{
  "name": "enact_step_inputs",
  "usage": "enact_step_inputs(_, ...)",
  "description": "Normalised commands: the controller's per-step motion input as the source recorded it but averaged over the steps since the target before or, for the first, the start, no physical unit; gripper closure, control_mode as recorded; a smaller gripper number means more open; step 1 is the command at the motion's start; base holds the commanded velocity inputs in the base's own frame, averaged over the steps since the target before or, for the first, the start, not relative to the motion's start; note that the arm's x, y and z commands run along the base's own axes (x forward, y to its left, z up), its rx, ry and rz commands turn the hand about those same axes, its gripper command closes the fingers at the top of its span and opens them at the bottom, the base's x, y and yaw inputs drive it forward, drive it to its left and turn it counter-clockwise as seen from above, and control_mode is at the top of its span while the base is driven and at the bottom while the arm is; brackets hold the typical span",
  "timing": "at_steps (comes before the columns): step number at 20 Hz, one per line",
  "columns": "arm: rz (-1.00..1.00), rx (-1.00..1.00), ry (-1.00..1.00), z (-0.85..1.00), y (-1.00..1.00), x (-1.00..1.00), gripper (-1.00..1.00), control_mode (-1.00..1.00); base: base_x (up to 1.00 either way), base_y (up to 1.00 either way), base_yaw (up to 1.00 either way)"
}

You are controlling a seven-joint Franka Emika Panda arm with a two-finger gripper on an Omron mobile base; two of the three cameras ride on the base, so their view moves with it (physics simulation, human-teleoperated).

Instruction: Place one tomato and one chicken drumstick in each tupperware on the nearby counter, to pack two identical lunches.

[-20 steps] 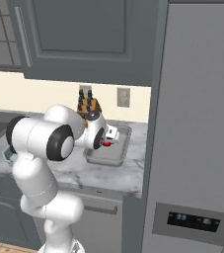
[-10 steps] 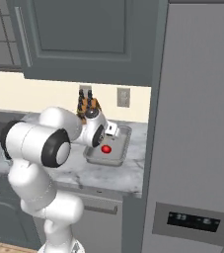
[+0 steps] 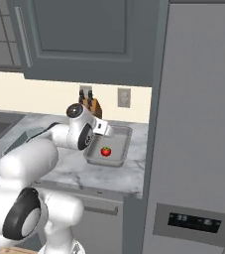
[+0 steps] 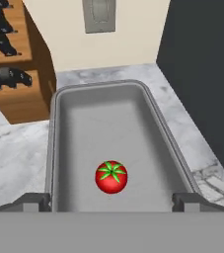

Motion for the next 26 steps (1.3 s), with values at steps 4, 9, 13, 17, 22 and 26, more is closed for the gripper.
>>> enact_step_inputs(4,-0.07,0.06,0.00,0.84,0.09,-1.00,-1.00,-1.00,0.00,0.00,0.00)
enact_step_inputs(9,-0.06,0.05,0.00,0.45,0.07,-0.80,-1.00,1.00,-0.20,0.02,-0.02)
enact_step_inputs(13,0.00,0.00,0.00,0.00,0.00,0.00,-1.00,1.00,-1.00,0.15,-0.09)
enact_step_inputs(17,0.00,0.00,0.00,0.00,0.00,0.00,-1.00,1.00,-1.00,-0.14,-0.17)
enact_step_inputs(22,0.00,0.00,0.00,0.00,0.00,0.00,-1.00,1.00,-0.75,-0.97,-0.53)
enact_step_inputs(26,0.00,0.00,0.00,0.00,0.00,0.00,-1.00,1.00,-0.34,-1.00,-0.49)
